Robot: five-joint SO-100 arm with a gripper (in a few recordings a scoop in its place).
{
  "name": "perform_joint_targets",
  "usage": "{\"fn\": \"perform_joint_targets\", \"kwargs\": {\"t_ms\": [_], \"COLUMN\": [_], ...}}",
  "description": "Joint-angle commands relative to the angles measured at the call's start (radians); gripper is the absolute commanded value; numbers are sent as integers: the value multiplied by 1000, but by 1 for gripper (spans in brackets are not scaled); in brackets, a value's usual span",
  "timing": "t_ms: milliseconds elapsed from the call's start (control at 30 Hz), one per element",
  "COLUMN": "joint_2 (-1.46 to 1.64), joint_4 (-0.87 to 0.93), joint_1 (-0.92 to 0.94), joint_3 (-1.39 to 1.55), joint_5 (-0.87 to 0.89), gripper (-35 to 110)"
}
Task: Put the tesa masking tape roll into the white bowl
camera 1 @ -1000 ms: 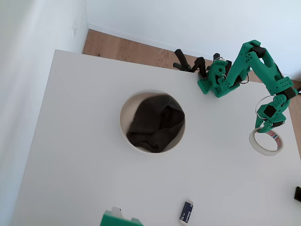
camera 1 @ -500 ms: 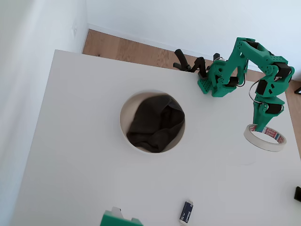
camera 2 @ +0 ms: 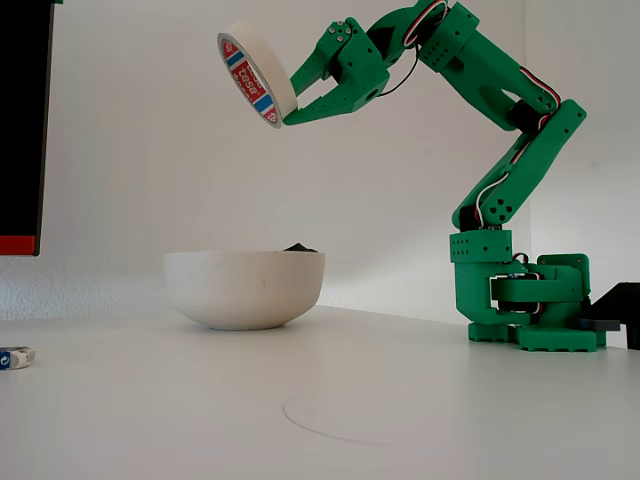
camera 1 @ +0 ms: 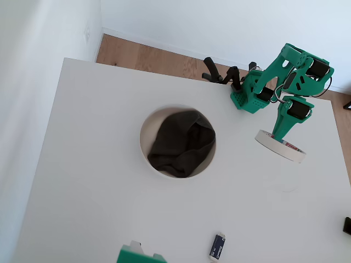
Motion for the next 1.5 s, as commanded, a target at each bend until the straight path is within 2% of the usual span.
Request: {"fn": "perform_joint_targets", "kwargs": {"t_ms": [0, 367, 700, 933, 1167, 1467], "joint_2": [-71, -459, -699, -830, -894, -965], "joint_4": [-67, -198, -265, -212, -152, -172], "joint_1": [143, 465, 629, 627, 520, 508], "joint_3": [-86, -272, -383, -382, -379, -379], "joint_5": [-12, -3, -31, -72, -78, -77], "gripper": [-8, -8, -8, -8, -8, -8]}}
